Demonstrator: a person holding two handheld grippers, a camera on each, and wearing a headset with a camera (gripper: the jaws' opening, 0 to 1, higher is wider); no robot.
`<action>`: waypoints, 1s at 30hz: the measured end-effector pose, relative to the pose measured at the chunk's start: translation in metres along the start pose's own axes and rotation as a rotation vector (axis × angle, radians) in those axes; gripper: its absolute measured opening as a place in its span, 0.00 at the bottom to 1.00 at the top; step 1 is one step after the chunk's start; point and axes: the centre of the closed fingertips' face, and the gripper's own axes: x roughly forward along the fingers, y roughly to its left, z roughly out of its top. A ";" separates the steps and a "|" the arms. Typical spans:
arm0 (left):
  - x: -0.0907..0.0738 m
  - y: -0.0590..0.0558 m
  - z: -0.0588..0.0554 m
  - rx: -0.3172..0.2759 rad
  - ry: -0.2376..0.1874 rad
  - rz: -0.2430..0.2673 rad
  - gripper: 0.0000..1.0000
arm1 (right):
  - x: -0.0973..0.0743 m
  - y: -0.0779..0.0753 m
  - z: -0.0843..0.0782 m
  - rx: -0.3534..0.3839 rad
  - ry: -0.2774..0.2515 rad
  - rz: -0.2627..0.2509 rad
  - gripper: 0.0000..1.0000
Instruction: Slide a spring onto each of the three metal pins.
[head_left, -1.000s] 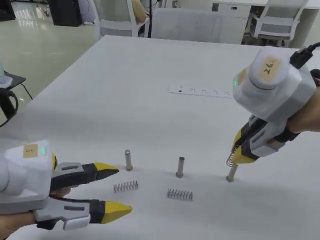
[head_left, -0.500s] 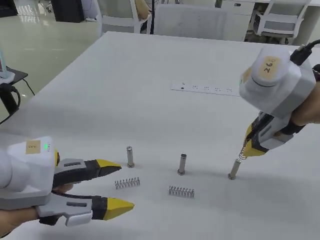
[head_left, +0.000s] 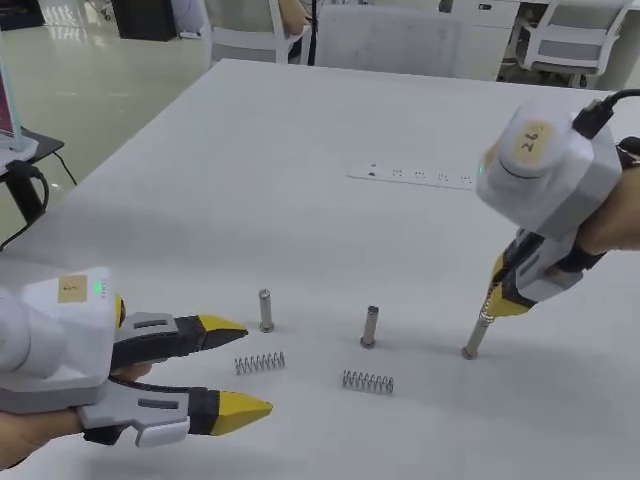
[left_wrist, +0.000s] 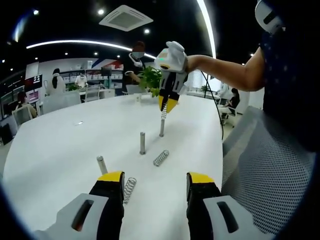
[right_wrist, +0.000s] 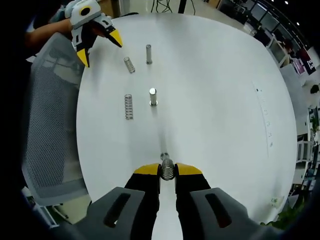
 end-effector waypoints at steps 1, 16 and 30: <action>0.000 0.000 0.000 0.000 0.000 0.000 0.44 | 0.001 0.000 0.000 0.001 0.001 0.001 0.08; 0.000 0.001 -0.001 0.001 0.005 0.002 0.43 | 0.017 0.000 -0.002 0.016 0.007 0.032 0.08; 0.000 0.002 -0.001 0.001 0.009 0.005 0.43 | 0.041 0.002 -0.009 0.045 0.024 0.050 0.08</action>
